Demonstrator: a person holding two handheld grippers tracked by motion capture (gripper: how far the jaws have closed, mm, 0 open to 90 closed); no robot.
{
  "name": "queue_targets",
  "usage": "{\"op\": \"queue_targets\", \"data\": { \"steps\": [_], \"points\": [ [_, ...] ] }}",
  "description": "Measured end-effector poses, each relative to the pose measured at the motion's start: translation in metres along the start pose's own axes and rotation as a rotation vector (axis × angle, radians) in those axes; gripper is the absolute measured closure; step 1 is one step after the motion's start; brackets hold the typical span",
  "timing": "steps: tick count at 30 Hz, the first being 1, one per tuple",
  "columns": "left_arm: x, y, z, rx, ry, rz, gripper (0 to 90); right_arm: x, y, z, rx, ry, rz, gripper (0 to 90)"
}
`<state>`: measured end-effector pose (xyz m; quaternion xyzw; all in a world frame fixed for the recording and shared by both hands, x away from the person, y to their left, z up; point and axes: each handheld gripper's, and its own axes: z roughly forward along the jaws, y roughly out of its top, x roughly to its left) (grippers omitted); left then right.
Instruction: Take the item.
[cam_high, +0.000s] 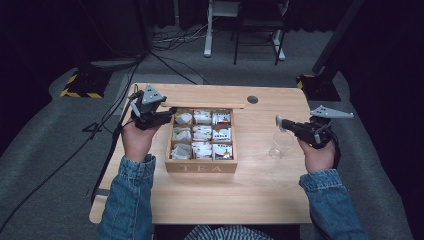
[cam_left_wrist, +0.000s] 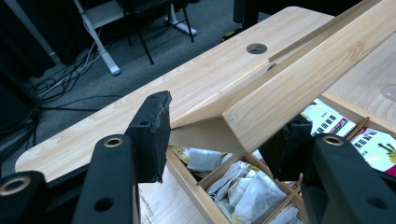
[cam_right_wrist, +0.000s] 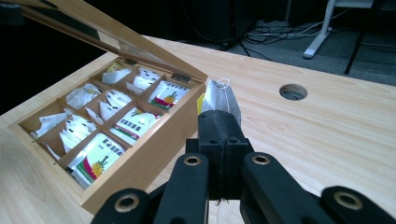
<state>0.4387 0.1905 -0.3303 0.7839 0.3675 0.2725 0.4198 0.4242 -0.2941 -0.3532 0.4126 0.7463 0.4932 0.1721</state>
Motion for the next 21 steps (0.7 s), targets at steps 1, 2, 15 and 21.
{"op": "queue_targets", "data": {
  "steps": [1,2,15,21],
  "points": [
    [0.0,0.0,0.0,0.0,0.0,0.0,48.3,-0.002,-0.001,0.0,0.0,-0.004,0.004,90.0],
    [0.0,0.0,0.0,0.0,0.0,0.0,48.3,-0.003,-0.002,0.0,0.002,-0.01,0.008,90.0],
    [0.0,0.0,0.0,0.001,0.001,0.001,48.3,-0.015,-0.018,-0.001,-0.007,-0.036,0.049,90.0],
    [0.0,0.0,0.0,0.0,0.001,0.001,48.3,-0.016,-0.023,0.001,-0.003,-0.034,0.057,90.0]
  ]
}}
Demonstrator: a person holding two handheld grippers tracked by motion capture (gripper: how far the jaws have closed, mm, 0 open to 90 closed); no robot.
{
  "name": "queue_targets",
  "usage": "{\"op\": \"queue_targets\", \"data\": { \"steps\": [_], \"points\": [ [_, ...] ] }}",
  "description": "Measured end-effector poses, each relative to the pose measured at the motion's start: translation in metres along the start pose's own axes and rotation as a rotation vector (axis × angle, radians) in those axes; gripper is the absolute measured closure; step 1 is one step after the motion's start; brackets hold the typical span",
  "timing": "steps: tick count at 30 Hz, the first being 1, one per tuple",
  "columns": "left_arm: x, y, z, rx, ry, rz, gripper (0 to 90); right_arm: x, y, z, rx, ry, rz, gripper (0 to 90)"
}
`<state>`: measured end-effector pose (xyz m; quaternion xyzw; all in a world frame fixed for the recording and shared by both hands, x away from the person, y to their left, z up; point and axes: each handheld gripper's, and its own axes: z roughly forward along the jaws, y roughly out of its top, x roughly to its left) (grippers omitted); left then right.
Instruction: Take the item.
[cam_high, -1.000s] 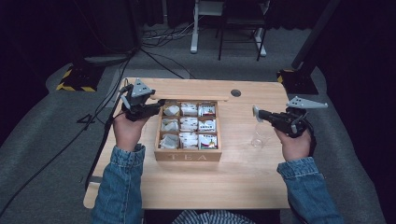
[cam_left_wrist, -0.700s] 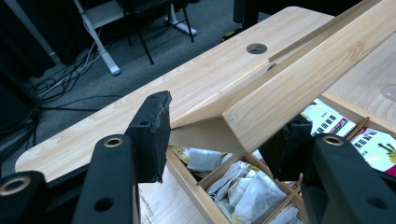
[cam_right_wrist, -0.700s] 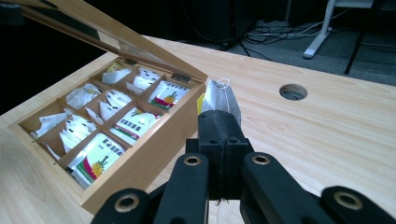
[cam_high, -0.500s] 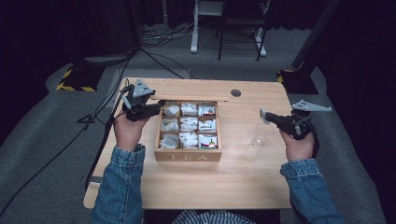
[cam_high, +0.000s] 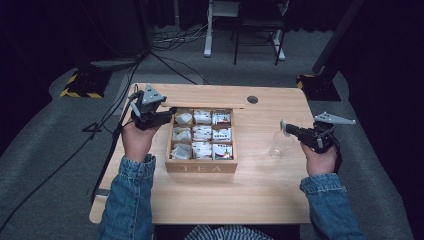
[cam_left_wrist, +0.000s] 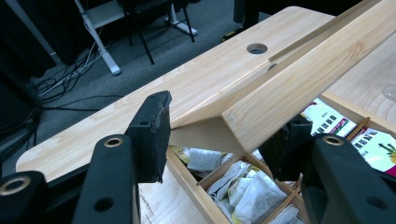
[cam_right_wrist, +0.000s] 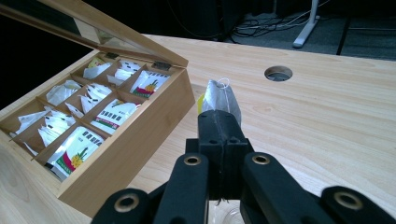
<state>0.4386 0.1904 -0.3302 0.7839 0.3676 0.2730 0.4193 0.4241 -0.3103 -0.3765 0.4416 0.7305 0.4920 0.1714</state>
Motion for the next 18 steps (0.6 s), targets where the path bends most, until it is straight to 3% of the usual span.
{"op": "queue_targets", "data": {
  "steps": [16,17,18],
  "points": [
    [0.0,0.0,0.0,0.0,0.0,0.0,48.3,-0.006,-0.017,0.009,0.046,-0.034,0.009,90.0],
    [0.0,0.0,0.0,0.0,0.0,0.0,48.3,-0.006,-0.018,0.01,0.049,-0.04,0.007,88.7],
    [0.0,0.0,0.0,0.0,0.0,0.0,48.3,-0.007,-0.019,0.012,0.056,-0.044,0.01,77.6]
  ]
}}
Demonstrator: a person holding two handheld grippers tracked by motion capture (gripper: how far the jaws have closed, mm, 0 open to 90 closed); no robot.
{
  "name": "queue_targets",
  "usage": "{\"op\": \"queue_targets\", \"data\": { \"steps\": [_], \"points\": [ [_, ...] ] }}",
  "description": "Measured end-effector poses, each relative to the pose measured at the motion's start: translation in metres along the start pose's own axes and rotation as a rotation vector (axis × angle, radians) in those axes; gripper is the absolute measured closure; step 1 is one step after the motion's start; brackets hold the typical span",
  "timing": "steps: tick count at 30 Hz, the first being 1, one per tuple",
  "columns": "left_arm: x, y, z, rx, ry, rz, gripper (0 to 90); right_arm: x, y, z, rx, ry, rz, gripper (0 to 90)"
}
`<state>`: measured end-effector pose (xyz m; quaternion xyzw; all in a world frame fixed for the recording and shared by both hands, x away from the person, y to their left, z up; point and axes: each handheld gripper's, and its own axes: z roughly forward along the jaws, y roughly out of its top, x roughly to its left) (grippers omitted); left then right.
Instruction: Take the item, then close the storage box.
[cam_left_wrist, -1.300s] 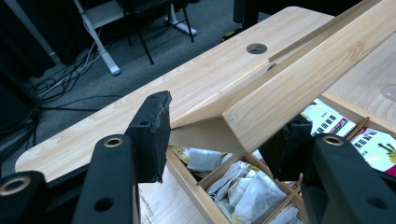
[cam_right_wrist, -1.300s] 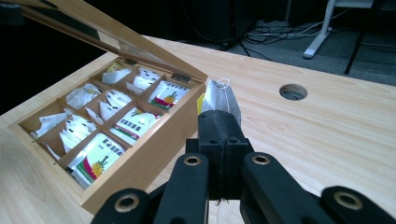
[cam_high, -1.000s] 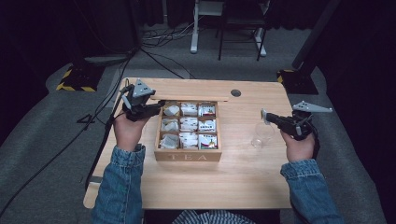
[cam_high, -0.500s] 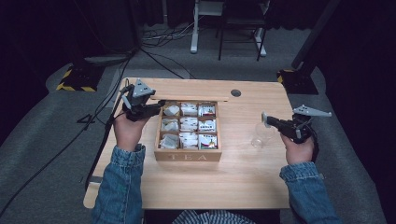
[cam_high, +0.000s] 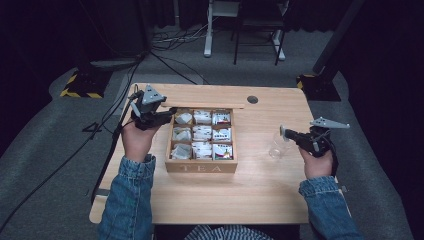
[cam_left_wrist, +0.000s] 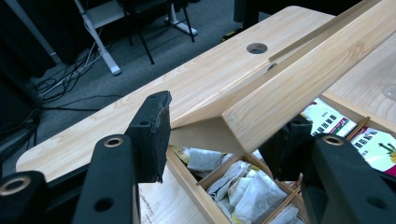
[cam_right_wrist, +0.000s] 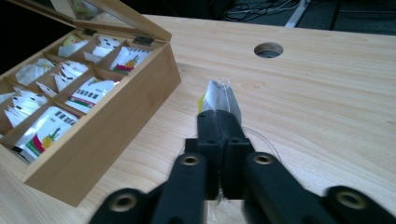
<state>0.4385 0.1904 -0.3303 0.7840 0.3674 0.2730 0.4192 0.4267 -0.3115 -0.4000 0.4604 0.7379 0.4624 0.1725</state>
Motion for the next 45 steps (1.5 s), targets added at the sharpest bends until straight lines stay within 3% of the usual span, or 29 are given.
{"op": "queue_targets", "data": {
  "steps": [1,4,16,27,33,37,40,45],
  "points": [
    [0.0,0.0,0.0,0.0,0.0,0.0,48.3,-0.001,-0.001,0.002,0.003,-0.001,-0.002,67.7],
    [0.0,0.0,0.0,-0.002,0.0,0.0,48.3,-0.001,-0.004,0.004,0.01,-0.01,-0.014,59.9],
    [0.0,0.0,0.0,0.002,0.0,0.0,48.3,-0.017,-0.003,-0.008,0.006,-0.051,0.0,50.3],
    [-0.001,0.0,0.0,0.007,0.0,0.001,48.3,-0.045,-0.005,-0.011,0.072,-0.119,-0.006,36.2],
    [-0.002,0.0,-0.001,0.021,0.0,0.014,48.4,-0.067,-0.02,-0.008,0.114,-0.174,-0.006,32.1],
    [-0.003,-0.001,-0.002,0.023,0.002,0.012,48.3,-0.084,-0.037,0.0,0.155,-0.196,0.019,29.1],
    [-0.004,-0.001,-0.002,0.033,0.0,0.015,48.4,-0.091,-0.047,0.008,0.189,-0.197,0.012,26.8],
    [-0.005,-0.002,-0.002,0.038,0.0,0.019,48.3,-0.098,-0.063,0.022,0.19,-0.178,-0.008,24.0]
  ]
}}
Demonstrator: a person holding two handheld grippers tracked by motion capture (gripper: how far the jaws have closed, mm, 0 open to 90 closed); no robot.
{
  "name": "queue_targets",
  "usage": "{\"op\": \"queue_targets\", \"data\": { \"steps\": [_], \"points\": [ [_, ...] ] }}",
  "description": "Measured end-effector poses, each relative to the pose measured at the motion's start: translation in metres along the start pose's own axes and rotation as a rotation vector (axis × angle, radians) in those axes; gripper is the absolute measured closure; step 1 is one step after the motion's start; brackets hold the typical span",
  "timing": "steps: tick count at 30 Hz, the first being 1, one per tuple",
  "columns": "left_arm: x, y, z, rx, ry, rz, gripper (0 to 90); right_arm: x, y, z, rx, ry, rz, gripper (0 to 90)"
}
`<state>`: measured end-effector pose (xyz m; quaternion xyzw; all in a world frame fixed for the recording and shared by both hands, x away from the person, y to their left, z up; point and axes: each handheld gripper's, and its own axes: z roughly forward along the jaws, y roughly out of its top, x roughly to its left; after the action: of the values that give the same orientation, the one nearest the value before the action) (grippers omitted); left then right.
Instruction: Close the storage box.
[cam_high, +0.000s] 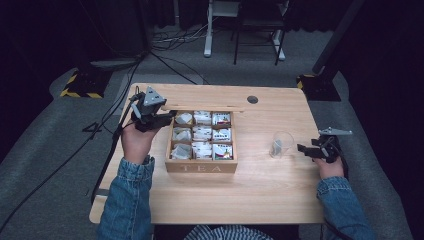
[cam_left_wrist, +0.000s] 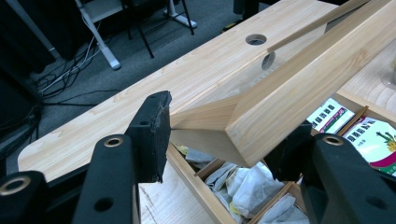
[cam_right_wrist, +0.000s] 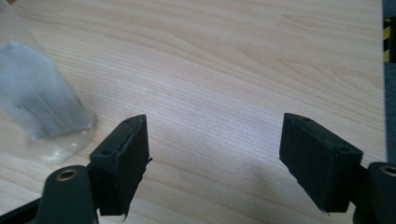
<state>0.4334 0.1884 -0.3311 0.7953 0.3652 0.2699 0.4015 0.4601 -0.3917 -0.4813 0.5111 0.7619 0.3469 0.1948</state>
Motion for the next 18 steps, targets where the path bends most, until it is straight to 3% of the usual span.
{"op": "queue_targets", "data": {
  "steps": [4,6,10,18],
  "points": [
    [-0.001,-0.001,0.0,0.005,0.001,0.005,48.4,0.0,-0.006,0.013,0.013,-0.013,-0.014,20.4],
    [-0.001,-0.001,0.0,0.007,0.007,0.009,48.5,0.0,-0.009,0.018,-0.004,-0.009,0.003,18.2],
    [-0.002,-0.002,0.0,0.013,0.008,0.011,48.4,0.004,-0.011,0.021,-0.013,-0.047,-0.036,17.4],
    [-0.004,-0.002,0.0,0.022,0.012,0.013,48.5,0.003,-0.01,0.022,-0.009,-0.057,-0.027,14.4]
  ]
}}
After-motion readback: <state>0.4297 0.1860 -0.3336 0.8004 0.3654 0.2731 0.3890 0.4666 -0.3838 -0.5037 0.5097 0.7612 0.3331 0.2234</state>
